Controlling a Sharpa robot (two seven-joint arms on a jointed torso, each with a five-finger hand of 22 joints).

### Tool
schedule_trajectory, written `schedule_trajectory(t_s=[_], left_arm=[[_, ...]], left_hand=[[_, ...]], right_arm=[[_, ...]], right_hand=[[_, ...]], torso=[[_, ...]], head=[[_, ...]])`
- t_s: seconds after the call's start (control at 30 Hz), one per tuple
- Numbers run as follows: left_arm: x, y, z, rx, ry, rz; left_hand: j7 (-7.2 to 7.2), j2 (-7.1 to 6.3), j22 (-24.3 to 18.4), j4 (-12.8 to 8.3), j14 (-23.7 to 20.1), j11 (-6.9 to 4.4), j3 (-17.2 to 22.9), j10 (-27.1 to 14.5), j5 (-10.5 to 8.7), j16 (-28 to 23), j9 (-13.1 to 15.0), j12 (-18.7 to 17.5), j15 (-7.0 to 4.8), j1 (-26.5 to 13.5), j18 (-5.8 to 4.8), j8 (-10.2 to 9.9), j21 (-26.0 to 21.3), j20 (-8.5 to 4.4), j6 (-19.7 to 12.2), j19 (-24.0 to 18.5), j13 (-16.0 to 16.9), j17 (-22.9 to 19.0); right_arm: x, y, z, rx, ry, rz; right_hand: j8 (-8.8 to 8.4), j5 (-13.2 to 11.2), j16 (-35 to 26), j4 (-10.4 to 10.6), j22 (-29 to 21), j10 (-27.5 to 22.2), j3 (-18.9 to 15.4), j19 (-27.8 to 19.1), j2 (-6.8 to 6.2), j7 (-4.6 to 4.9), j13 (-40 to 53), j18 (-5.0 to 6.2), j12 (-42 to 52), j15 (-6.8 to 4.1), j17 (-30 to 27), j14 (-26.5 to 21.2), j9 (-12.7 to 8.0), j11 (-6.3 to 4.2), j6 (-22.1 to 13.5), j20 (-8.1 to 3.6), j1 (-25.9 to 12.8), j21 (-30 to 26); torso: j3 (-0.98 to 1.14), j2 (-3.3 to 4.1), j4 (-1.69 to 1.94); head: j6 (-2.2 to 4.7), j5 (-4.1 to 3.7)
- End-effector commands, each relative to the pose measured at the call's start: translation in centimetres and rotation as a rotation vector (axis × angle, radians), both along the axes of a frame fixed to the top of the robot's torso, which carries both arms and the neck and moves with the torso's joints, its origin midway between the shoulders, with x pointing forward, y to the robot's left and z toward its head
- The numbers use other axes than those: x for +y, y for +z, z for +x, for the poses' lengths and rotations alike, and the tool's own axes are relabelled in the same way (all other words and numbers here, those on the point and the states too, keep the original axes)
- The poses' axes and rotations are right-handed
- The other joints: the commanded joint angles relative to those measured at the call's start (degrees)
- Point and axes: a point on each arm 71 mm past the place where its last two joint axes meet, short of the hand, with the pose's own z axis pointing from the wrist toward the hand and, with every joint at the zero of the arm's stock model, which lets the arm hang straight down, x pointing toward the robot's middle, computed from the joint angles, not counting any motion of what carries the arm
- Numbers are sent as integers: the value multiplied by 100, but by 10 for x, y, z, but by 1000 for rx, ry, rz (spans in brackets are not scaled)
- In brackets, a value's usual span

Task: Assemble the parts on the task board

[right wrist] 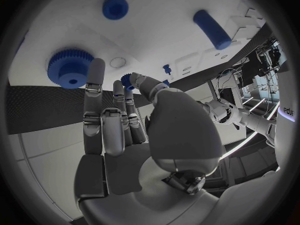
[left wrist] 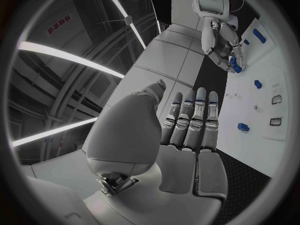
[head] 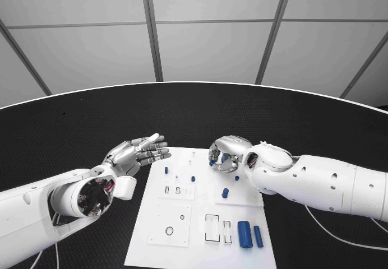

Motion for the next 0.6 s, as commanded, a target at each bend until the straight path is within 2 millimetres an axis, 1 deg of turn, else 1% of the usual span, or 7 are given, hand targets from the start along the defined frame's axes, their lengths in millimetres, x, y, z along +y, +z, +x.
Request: schedule_trajectory(t_s=[0.03, 0.2, 0.33, 0.37, 0.43, 0.47, 0.6], left_arm=[[0, 0, 0, 0, 2, 1], [1, 0, 0, 1, 3, 2], [1, 0, 0, 1, 4, 2], [1, 0, 0, 1, 4, 2], [1, 1, 0, 0, 4, 2], [1, 1, -1, -1, 3, 2], [0, 3, 0, -4, 1, 1]], left_hand=[[258, 28, -9, 8, -31, 24, 24, -25, 0, -18, -8, -24, -10, -29, 43, -22, -26, -14, -50, -4, -2, 8], [259, 31, -11, 0, -34, 25, 30, -26, 0, -20, -10, -30, -10, -19, 42, -25, -27, -14, -53, -5, -2, 8], [259, 31, -11, 0, -34, 25, 30, -26, 0, -20, -10, -30, -10, -19, 42, -25, -27, -14, -53, -5, -2, 8], [259, 31, -11, 0, -34, 25, 30, -26, 0, -20, -10, -30, -10, -19, 42, -25, -27, -14, -53, -5, -2, 8], [259, 31, -11, 0, -34, 25, 30, -26, 0, -20, -10, -30, -10, -19, 42, -25, -27, -14, -53, -5, -2, 8], [259, 31, -11, 0, -34, 25, 30, -26, 0, -20, -10, -30, -10, -19, 42, -25, -27, -14, -53, -5, -2, 8], [261, 32, -14, -9, -39, 26, 35, -29, -1, -23, -11, -38, -8, -8, 41, -29, -29, -15, -57, -3, -2, 8]], right_arm=[[3, 5, 2, -25, -5, 16], [9, 13, 7, -68, -14, 29], [15, 18, 13, -111, -22, 27], [16, 19, 14, -119, -24, 28], [19, 21, 16, -131, -27, 30], [20, 22, 18, -135, -28, 30], [27, 24, 22, -145, -26, 27]], right_hand=[[158, -28, 9, 15, -7, 37, 23, 258, 37, -76, 7, 66, 9, -42, 448, 401, 337, -9, 87, -42, 8, 8], [159, -30, 10, 13, -8, 35, 24, 258, 36, -75, 7, 66, 7, -43, 449, 402, 340, -8, 84, -43, 10, 8], [166, -35, 15, 14, -9, 37, 26, 259, 38, -73, 9, 65, 7, -43, 458, 403, 350, -7, 82, -43, 7, 8], [166, -35, 15, 14, -9, 37, 26, 259, 38, -73, 9, 65, 7, -43, 458, 403, 350, -7, 82, -43, 7, 8], [167, -37, 17, 15, -9, 37, 27, 259, 38, -73, 9, 65, 6, -42, 460, 404, 353, -6, 81, -43, 6, 8], [167, -37, 17, 15, -9, 37, 27, 259, 38, -73, 9, 65, 6, -42, 460, 404, 353, -6, 81, -43, 6, 8], [169, -43, 21, 16, -11, 33, 28, 258, 36, -72, 9, 65, 2, -41, 468, 405, 360, -4, 75, -43, 2, 8]], torso=[[-16, 22, 26], [-19, 47, 34], [-7, 66, 37], [-8, 69, 39], [-15, 78, 52], [-26, 90, 65], [-46, 114, 85]], head=[[32, -15], [68, -3], [87, 20], [87, 23], [90, 13], [91, -4], [110, -19]])
